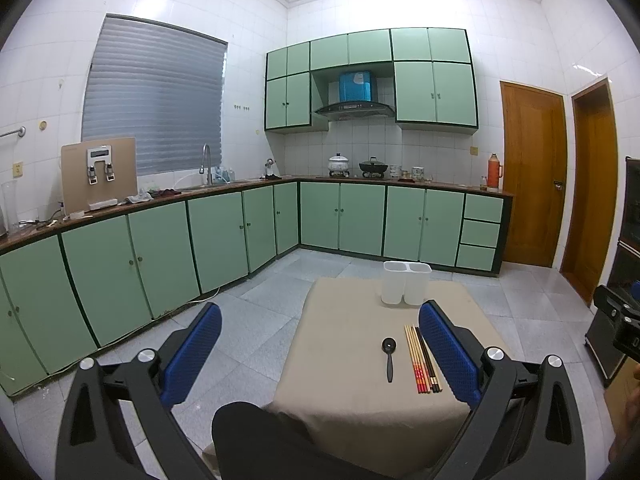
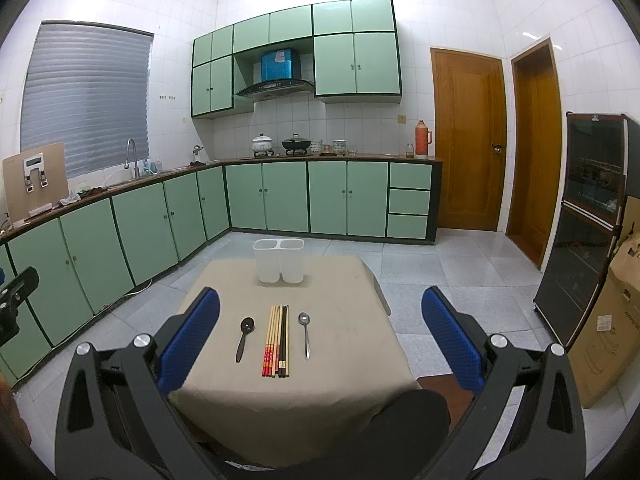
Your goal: Organize utensils
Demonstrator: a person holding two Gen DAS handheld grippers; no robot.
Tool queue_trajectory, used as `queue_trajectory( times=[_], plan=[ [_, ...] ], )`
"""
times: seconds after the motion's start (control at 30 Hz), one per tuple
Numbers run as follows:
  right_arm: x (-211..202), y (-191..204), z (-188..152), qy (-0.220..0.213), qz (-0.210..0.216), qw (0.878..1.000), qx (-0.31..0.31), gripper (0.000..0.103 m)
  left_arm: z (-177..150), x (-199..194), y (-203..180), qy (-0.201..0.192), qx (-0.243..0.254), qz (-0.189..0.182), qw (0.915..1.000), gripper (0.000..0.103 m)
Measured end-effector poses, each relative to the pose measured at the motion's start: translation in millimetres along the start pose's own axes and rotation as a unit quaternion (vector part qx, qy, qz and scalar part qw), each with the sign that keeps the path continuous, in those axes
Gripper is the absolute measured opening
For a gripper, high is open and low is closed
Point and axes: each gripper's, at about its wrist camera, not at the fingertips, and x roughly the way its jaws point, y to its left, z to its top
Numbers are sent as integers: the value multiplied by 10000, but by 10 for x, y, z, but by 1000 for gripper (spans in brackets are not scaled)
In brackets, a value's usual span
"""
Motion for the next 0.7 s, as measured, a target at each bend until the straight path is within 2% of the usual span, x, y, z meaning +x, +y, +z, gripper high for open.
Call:
queue_trajectory(
  times=[0.7],
  plan=[
    [-16,11,16,-16,19,10000,24,98,-8,-27,-25,-11,-2,-2,10000,97]
  ],
)
